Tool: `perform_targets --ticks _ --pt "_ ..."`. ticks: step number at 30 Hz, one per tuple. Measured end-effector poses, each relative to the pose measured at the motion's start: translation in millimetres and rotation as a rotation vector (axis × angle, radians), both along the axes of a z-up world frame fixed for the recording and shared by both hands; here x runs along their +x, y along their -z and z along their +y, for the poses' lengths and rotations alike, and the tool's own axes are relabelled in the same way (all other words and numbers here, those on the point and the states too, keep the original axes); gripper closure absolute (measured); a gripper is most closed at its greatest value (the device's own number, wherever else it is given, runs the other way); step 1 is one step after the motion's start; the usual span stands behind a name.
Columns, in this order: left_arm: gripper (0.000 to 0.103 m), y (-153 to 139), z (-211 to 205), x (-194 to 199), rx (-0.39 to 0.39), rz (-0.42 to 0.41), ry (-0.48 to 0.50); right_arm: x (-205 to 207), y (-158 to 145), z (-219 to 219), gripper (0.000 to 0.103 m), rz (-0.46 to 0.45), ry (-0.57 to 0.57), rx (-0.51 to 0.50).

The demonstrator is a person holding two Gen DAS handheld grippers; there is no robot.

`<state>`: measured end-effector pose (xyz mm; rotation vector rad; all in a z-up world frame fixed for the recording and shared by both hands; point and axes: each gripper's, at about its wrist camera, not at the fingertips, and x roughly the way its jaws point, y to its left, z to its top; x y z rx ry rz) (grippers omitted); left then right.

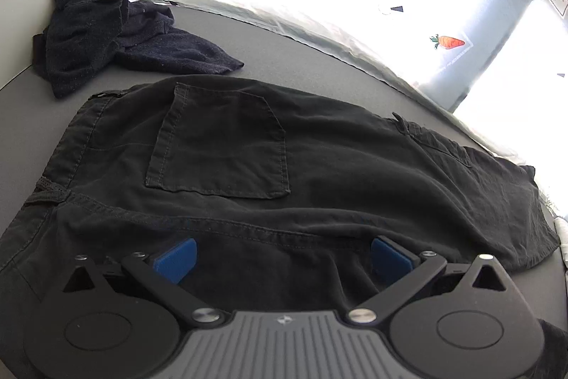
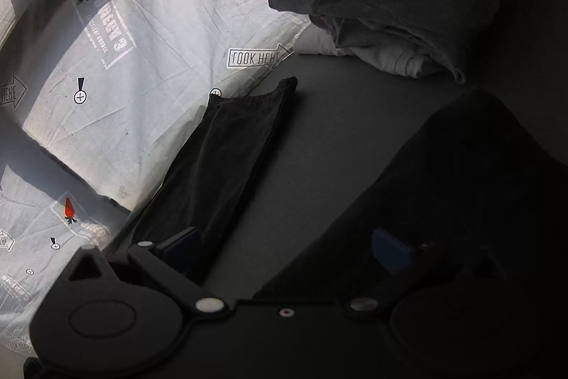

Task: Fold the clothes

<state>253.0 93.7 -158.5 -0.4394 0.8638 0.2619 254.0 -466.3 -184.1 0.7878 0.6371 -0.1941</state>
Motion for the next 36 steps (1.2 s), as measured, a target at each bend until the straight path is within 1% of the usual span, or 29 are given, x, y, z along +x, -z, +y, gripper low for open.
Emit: perform_targets --ticks 3,5,7,9,11,14,18,19,24,26,27,30,32,36 --pt "0.000 16 -24 -26 -0.036 0.048 0.048 -52 23 -19 0.000 0.004 0.070 0.160" --pt "0.000 27 -34 -41 -0.061 0.079 0.071 -81 37 -33 0.000 -0.020 0.120 0.277" --pt "0.000 35 -41 -51 -0.065 0.110 0.082 -107 51 -47 0.000 -0.052 0.175 0.388" --pt "0.000 42 -48 -61 -0.069 0.139 0.092 -128 57 -60 0.000 -0.072 0.240 0.445" --pt "0.000 44 -50 -69 -0.066 0.140 0.093 -148 58 -73 0.000 -0.101 0.281 0.471" --pt "0.000 46 -51 -79 -0.069 0.147 0.085 -173 53 -91 0.000 -0.148 0.329 0.463" --pt "0.000 47 -56 -86 -0.049 0.159 0.092 -189 57 -110 0.001 -0.112 0.366 0.465" --pt "0.000 47 -58 -86 -0.043 0.164 0.095 -191 60 -114 0.003 -0.104 0.372 0.475" --pt "0.000 47 -66 -88 -0.013 0.176 0.105 -190 64 -113 0.008 -0.116 0.358 0.490" --pt "0.000 48 -67 -88 -0.006 0.179 0.105 -186 67 -116 0.037 -0.107 0.344 0.503" --pt "0.000 48 -69 -88 -0.002 0.180 0.105 -185 69 -118 0.056 -0.103 0.336 0.510" --pt "0.000 48 -73 -89 0.018 0.187 0.116 -188 78 -128 0.056 -0.105 0.342 0.520" --pt "0.000 48 -74 -89 0.028 0.189 0.122 -187 80 -130 0.057 -0.087 0.348 0.508" --pt "0.000 49 -77 -89 0.046 0.196 0.132 -181 81 -133 0.069 -0.052 0.353 0.486"
